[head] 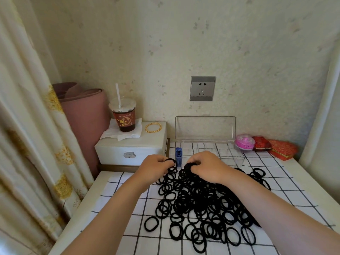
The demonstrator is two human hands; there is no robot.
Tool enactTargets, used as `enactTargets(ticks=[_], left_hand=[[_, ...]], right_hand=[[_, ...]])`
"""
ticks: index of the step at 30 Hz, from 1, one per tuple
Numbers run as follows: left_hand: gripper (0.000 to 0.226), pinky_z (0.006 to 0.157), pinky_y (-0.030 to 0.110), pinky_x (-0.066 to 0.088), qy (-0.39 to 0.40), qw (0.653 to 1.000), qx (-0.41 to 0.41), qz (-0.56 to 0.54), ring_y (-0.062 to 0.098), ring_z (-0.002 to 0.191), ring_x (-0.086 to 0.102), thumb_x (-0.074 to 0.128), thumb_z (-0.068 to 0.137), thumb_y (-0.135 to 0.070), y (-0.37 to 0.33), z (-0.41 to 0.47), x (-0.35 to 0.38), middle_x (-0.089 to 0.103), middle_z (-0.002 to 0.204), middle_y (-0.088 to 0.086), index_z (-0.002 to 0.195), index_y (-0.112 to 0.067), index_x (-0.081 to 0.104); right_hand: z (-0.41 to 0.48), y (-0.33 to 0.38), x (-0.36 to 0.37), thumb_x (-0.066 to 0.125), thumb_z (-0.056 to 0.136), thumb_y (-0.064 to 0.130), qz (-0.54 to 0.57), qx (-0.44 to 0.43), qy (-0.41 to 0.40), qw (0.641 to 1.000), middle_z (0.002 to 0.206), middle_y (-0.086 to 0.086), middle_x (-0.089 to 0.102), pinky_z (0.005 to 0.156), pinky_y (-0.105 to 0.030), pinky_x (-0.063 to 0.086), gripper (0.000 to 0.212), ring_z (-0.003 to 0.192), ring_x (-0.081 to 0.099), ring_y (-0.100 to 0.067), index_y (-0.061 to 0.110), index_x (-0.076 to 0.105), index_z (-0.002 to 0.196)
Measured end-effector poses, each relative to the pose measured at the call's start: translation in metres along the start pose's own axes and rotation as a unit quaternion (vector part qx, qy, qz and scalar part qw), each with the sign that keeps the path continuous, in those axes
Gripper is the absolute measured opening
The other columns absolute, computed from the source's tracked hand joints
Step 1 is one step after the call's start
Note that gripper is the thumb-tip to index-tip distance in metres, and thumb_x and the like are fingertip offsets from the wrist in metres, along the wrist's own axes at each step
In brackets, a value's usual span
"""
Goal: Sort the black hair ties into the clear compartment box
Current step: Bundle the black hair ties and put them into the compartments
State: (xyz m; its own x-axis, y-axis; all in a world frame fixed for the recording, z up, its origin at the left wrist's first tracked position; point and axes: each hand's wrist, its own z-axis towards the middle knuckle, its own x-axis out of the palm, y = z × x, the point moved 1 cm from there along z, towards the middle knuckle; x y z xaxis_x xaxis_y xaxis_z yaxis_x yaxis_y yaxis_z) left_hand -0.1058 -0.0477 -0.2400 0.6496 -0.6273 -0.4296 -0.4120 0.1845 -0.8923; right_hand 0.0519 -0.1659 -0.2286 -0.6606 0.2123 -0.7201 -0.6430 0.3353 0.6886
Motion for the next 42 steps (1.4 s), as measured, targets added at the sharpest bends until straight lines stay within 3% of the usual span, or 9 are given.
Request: enactTargets(ticks=[5,9,17,22,27,31,36,38,42], left_hand=[[0.01,0.085,0.039,0.057,-0.015,1.0,-0.018,-0.007,0.014,0.073,0.065,0.071,0.087,-0.03,0.002,0.002,0.004,0.071,0.072,0.002,0.081,-0.022,0.074],[0.012,0.07,0.022,0.059,0.026,0.996,-0.036,-0.079,0.009,0.072,0.068,0.071,0.089,-0.027,-0.004,0.0,0.007,0.073,0.081,0.003,0.094,-0.016,0.074],[0.034,0.078,0.03,0.058,0.162,0.96,-0.052,-0.223,0.021,0.089,0.07,0.054,0.098,-0.034,-0.016,-0.008,0.009,0.07,0.097,0.009,0.112,-0.007,0.068],[0.019,0.088,0.03,0.058,0.159,0.984,0.004,-0.081,0.013,0.092,0.073,0.068,0.092,-0.026,-0.01,-0.008,0.006,0.075,0.098,0.005,0.106,-0.013,0.071],[0.014,0.08,0.024,0.057,0.166,0.983,0.023,-0.074,0.013,0.086,0.072,0.062,0.096,-0.018,-0.012,-0.008,0.0,0.075,0.091,0.006,0.105,-0.013,0.071],[0.015,0.075,0.02,0.057,0.131,0.989,0.045,-0.05,0.009,0.077,0.071,0.064,0.095,-0.02,-0.013,-0.009,0.004,0.074,0.082,0.003,0.107,-0.013,0.07],[0.021,0.072,0.023,0.051,0.091,0.995,0.043,-0.005,0.013,0.083,0.069,0.055,0.099,-0.032,-0.01,-0.007,0.011,0.075,0.095,0.004,0.106,-0.017,0.068],[0.021,0.083,0.026,0.049,0.064,0.992,0.06,0.092,0.012,0.093,0.065,0.05,0.099,-0.027,0.0,-0.003,0.012,0.073,0.103,-0.001,0.105,-0.022,0.069],[0.025,0.09,0.026,0.05,0.078,0.92,0.142,0.356,0.009,0.102,0.058,0.067,0.087,-0.026,0.018,0.003,0.019,0.06,0.105,-0.011,0.11,-0.032,0.073]], right_hand=[[-0.002,0.01,-0.006,0.056,0.093,0.003,0.163,0.028,-0.003,0.986,0.088,-0.008,0.076,0.06,-0.021,0.055,0.025,0.068,0.072,-0.014,0.016,0.074,0.105],[-0.005,0.021,-0.002,0.057,0.093,-0.002,0.301,0.017,0.035,0.953,0.091,-0.015,0.076,0.055,-0.023,0.053,0.025,0.071,0.07,-0.021,0.006,0.073,0.109],[-0.005,0.026,0.003,0.062,0.087,0.002,0.169,0.035,-0.044,0.984,0.087,-0.009,0.075,0.056,-0.031,0.061,0.028,0.069,0.075,-0.024,0.014,0.072,0.11],[-0.008,0.026,0.001,0.068,0.088,0.016,0.092,0.037,-0.014,0.995,0.074,0.0,0.07,0.045,-0.016,0.048,0.014,0.044,0.059,0.001,0.021,0.073,0.1],[-0.007,0.017,-0.003,0.071,0.088,0.014,0.215,0.078,0.057,0.972,0.09,-0.008,0.072,0.057,-0.025,0.055,0.018,0.072,0.07,-0.013,0.012,0.071,0.106],[-0.005,0.011,-0.007,0.07,0.089,0.008,0.324,0.114,0.102,0.934,0.089,-0.015,0.071,0.063,-0.03,0.059,0.023,0.071,0.069,-0.02,0.003,0.067,0.112],[-0.001,0.003,-0.004,0.064,0.093,0.006,0.292,0.15,0.081,0.941,0.099,-0.019,0.072,0.069,-0.036,0.062,0.027,0.073,0.072,-0.022,-0.003,0.062,0.119],[0.0,0.0,-0.005,0.064,0.093,0.006,0.257,0.155,0.053,0.952,0.102,-0.021,0.072,0.061,-0.032,0.061,0.034,0.074,0.075,-0.023,-0.002,0.059,0.126],[-0.001,-0.001,-0.008,0.065,0.092,0.007,0.224,0.143,0.036,0.963,0.101,-0.018,0.073,0.056,-0.029,0.06,0.034,0.072,0.075,-0.022,0.001,0.06,0.126]])
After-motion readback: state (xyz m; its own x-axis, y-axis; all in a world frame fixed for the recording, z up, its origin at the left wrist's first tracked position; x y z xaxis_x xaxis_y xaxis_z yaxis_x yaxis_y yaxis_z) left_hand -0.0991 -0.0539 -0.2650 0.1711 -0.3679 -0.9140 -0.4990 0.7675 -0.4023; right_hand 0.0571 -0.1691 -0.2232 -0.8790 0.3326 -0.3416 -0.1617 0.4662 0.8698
